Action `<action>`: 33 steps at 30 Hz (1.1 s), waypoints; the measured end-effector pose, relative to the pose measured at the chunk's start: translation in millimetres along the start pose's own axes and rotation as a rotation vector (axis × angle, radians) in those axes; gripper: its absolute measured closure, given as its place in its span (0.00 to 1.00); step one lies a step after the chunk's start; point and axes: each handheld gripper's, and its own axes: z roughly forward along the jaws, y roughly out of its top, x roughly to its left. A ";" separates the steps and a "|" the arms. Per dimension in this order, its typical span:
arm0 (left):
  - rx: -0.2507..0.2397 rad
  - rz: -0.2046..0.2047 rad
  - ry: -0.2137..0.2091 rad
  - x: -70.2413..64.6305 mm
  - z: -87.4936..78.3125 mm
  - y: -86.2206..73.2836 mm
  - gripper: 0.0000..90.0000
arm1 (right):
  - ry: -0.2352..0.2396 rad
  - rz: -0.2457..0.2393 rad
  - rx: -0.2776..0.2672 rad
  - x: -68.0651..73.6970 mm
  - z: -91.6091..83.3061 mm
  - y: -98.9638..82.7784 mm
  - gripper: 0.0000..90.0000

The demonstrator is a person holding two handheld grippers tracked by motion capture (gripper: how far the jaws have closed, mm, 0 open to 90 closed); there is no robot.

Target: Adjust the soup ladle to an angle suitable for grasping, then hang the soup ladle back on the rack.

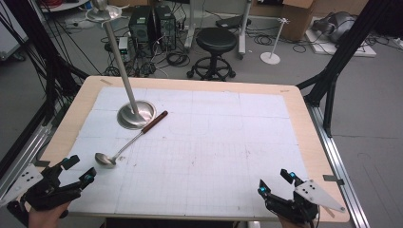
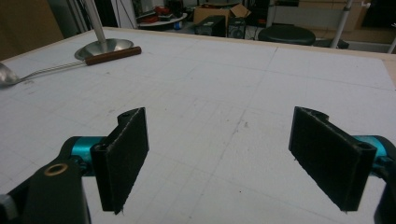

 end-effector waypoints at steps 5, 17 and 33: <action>0.003 -0.001 0.004 1.0 0.3 -0.3 0.22 | 0.003 0.004 0.000 0.0 0.3 0.1 0.21; 0.004 -0.009 -0.007 1.2 -1.5 -2.1 0.22 | 0.007 -0.003 0.000 6.7 2.8 3.2 0.21; 0.011 -0.001 -0.014 -0.1 4.6 0.9 0.22 | 0.013 -0.003 0.003 4.7 0.6 2.1 0.21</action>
